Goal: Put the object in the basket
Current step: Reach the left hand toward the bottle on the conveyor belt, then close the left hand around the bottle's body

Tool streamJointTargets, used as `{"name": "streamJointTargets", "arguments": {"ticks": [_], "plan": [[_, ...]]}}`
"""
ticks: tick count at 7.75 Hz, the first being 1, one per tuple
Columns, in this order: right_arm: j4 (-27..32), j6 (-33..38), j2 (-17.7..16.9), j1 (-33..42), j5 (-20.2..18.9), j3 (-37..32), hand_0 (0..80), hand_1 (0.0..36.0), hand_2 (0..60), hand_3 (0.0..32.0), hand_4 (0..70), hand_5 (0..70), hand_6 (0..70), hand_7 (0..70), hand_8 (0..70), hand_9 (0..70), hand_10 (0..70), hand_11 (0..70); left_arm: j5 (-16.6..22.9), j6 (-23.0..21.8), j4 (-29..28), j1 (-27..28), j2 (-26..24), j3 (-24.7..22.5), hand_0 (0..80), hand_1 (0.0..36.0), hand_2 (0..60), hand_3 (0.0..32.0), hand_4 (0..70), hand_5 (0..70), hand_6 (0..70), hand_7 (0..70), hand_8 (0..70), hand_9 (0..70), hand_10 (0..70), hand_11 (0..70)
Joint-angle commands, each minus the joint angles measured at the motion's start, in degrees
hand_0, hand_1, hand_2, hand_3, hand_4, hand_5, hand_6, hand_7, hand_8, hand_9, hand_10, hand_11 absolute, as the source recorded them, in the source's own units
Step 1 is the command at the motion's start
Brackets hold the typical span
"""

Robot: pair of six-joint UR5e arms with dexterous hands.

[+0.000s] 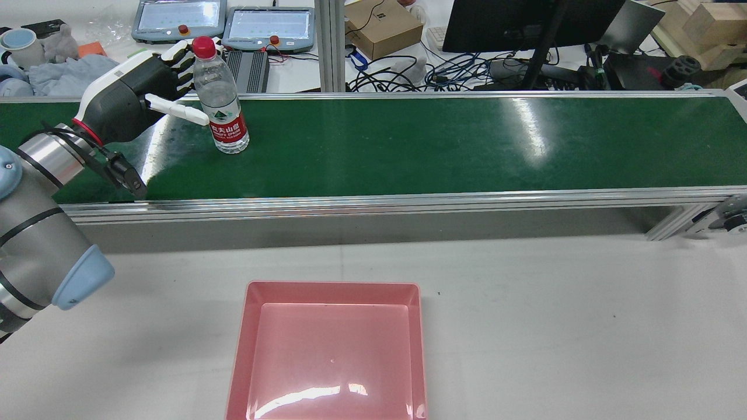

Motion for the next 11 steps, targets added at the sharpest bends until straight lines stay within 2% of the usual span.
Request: {"name": "streamJointTargets", "arguments": {"ticks": [1, 3, 4, 5, 6, 7, 8, 9, 10, 11], "plan": [[0.0, 0.0, -0.04, 0.0, 0.0, 0.0, 0.0, 0.0, 0.0, 0.0, 0.0, 0.0, 0.0, 0.0, 0.0, 0.0, 0.0, 0.0, 0.02, -0.03, 0.02, 0.12, -0.36, -0.11, 57.2, 19.4, 1.1, 7.8, 2.1, 37.2, 6.1, 5.2, 11.6, 11.5, 7.0, 12.4], [0.0, 0.0, 0.05, 0.0, 0.0, 0.0, 0.0, 0.0, 0.0, 0.0, 0.0, 0.0, 0.0, 0.0, 0.0, 0.0, 0.0, 0.0, 0.02, 0.06, -0.16, 0.04, -0.27, -0.02, 57.2, 19.3, 1.2, 7.2, 2.6, 38.1, 6.3, 5.8, 12.2, 12.6, 7.1, 12.6], [0.0, 0.0, -0.04, 0.0, 0.0, 0.09, 0.0, 0.0, 0.0, 0.0, 0.0, 0.0, 0.0, 0.0, 0.0, 0.0, 0.0, 0.0, -0.07, 0.58, 0.02, -0.23, 0.08, 0.67, 57.2, 19.4, 3.7, 4.8, 5.6, 42.3, 7.9, 7.8, 15.9, 16.6, 9.6, 16.1], [0.0, 0.0, -0.04, 0.0, 0.0, 0.09, 0.0, 0.0, 0.0, 0.0, 0.0, 0.0, 0.0, 0.0, 0.0, 0.0, 0.0, 0.0, -0.16, 0.84, 2.46, -0.58, 0.17, 0.77, 59.5, 21.7, 10.1, 0.0, 9.8, 62.1, 12.4, 17.5, 21.7, 27.9, 22.6, 34.9], [0.0, 0.0, -0.04, 0.0, 0.0, 0.09, 0.0, 0.0, 0.0, 0.0, 0.0, 0.0, 0.0, 0.0, 0.0, 0.0, 0.0, 0.0, 0.02, 1.28, 2.48, -2.06, 0.0, 0.25, 71.6, 26.3, 20.2, 0.0, 16.7, 70.0, 30.9, 63.6, 49.5, 69.5, 54.1, 70.0], [0.0, 0.0, -0.04, 0.0, 0.0, 0.09, 0.0, 0.0, 0.0, 0.0, 0.0, 0.0, 0.0, 0.0, 0.0, 0.0, 0.0, 0.0, 0.54, 1.2, 2.65, -2.16, -0.18, -1.41, 80.0, 32.3, 54.8, 0.0, 42.9, 70.0, 70.0, 70.0, 70.0, 70.0, 70.0, 70.0], [0.0, 0.0, -0.04, 0.0, 0.0, 0.09, 0.0, 0.0, 0.0, 0.0, 0.0, 0.0, 0.0, 0.0, 0.0, 0.0, 0.0, 0.0, 1.24, 1.37, 4.4, -1.73, -0.18, -4.21, 80.0, 36.0, 60.0, 0.0, 40.8, 70.0, 70.0, 70.0, 70.0, 70.0, 70.0, 70.0], [0.0, 0.0, -0.04, 0.0, 0.0, 0.09, 0.0, 0.0, 0.0, 0.0, 0.0, 0.0, 0.0, 0.0, 0.0, 0.0, 0.0, 0.0, 1.25, 1.55, 5.89, -1.55, -0.09, -6.42, 80.0, 36.0, 45.4, 0.0, 35.0, 70.0, 70.0, 70.0, 70.0, 70.0, 70.0, 70.0], [0.0, 0.0, -0.04, 0.0, 0.0, 0.09, 0.0, 0.0, 0.0, 0.0, 0.0, 0.0, 0.0, 0.0, 0.0, 0.0, 0.0, 0.0, 1.34, 1.46, 5.91, -1.46, -0.09, -6.7, 80.0, 35.2, 35.3, 0.0, 33.1, 70.0, 70.0, 70.0, 70.0, 70.0, 70.0, 70.0], [0.0, 0.0, -0.04, 0.0, 0.0, 0.18, 0.0, 0.0, 0.0, 0.0, 0.0, 0.0, 0.0, 0.0, 0.0, 0.0, 0.0, 0.0, 2.47, 1.46, 5.91, -1.46, 0.0, -7.4, 80.0, 34.3, 32.3, 0.0, 32.6, 70.0, 70.0, 70.0, 70.0, 70.0, 70.0, 70.0]]}}
